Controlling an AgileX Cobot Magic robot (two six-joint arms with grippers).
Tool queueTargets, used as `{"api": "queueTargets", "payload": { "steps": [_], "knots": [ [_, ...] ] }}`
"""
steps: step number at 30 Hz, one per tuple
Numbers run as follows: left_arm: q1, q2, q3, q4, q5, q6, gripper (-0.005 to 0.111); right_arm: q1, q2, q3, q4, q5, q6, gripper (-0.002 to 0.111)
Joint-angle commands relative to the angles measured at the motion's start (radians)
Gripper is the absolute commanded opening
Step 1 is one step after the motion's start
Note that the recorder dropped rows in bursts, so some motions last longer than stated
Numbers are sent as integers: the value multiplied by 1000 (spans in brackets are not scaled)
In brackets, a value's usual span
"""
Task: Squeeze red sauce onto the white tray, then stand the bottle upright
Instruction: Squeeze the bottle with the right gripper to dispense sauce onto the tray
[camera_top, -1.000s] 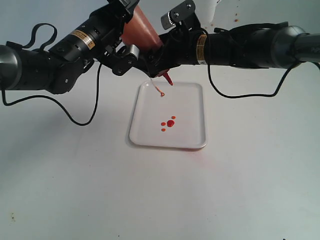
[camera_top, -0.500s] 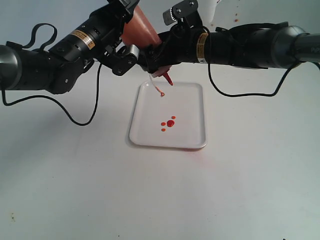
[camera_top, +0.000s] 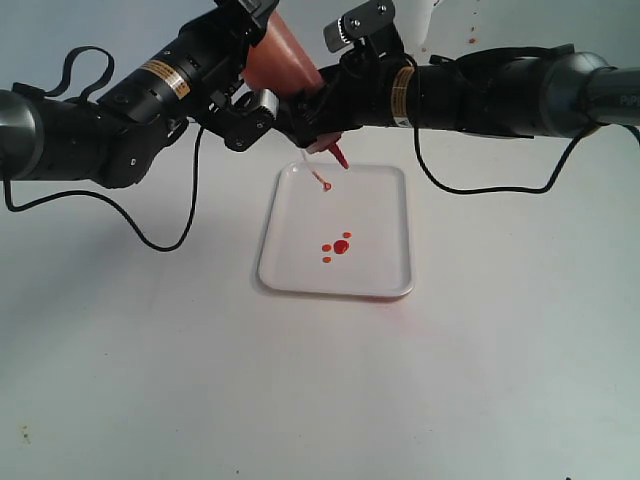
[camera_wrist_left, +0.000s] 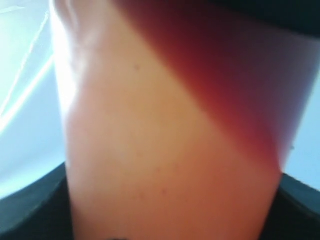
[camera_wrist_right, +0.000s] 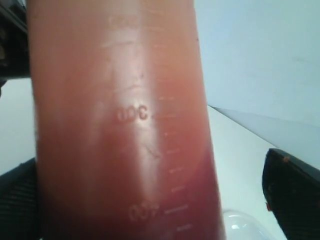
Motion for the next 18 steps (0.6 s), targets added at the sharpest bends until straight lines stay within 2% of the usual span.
{"api": "queueTargets", "payload": {
  "steps": [1, 3, 5, 6, 7, 16, 18],
  "knots": [
    [-3, -18, -13, -18, -56, -21, 0, -4, 2, -7, 6, 37, 10, 78],
    [-3, -18, -13, -18, -56, -21, 0, -4, 2, -7, 4, 37, 10, 53],
    [-3, -18, -13, -18, -55, -21, 0, -4, 2, -7, 4, 37, 10, 20],
    [-3, -18, -13, -18, -53, -21, 0, -4, 2, -7, 4, 37, 10, 6],
    [-3, -18, -13, -18, -53, -21, 0, -4, 2, -7, 4, 37, 13, 1],
    [-3, -18, -13, -18, -53, -21, 0, -4, 2, -7, 9, 37, 13, 1],
    [-3, -18, -13, -18, -49, -21, 0, -4, 2, -7, 9, 37, 13, 4]
  ]
}}
